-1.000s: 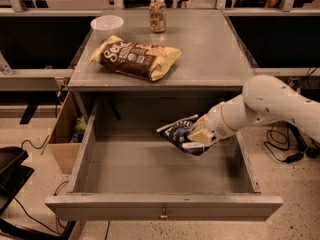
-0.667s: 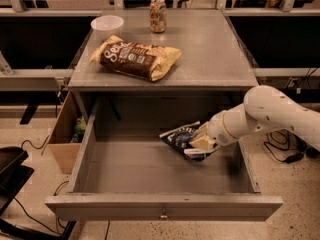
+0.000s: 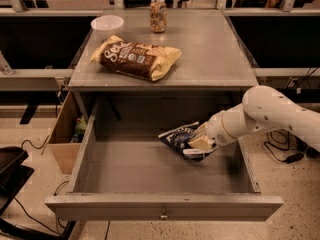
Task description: Place blue chip bag into top drawer
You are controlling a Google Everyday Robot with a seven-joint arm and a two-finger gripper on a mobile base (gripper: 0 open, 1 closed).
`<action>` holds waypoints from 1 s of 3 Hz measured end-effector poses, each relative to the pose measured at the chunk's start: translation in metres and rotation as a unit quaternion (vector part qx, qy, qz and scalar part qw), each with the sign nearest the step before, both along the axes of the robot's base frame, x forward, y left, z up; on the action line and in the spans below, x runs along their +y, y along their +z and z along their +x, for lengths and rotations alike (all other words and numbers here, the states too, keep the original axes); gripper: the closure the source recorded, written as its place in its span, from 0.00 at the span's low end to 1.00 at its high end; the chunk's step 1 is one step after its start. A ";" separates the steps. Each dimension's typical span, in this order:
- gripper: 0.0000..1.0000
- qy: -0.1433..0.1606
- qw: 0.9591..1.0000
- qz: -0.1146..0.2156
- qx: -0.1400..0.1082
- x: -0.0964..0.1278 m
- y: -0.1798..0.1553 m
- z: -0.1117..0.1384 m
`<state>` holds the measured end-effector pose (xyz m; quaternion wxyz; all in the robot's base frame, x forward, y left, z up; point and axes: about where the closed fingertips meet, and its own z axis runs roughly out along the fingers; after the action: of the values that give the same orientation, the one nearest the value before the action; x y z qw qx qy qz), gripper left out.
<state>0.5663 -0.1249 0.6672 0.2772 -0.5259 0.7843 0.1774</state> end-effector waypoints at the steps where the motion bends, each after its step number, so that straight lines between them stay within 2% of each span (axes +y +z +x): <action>1: 0.37 0.000 1.000 0.000 0.000 0.000 0.000 0.000; 2: 0.14 0.000 1.000 0.000 0.000 0.000 0.000 0.000; 3: 0.00 0.000 1.000 0.000 0.000 0.000 0.000 0.000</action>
Offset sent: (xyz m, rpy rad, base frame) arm 0.0000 0.0000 0.0000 0.0000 0.0000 0.0001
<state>0.5662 -0.1249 0.6671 0.2771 -0.5259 0.7843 0.1774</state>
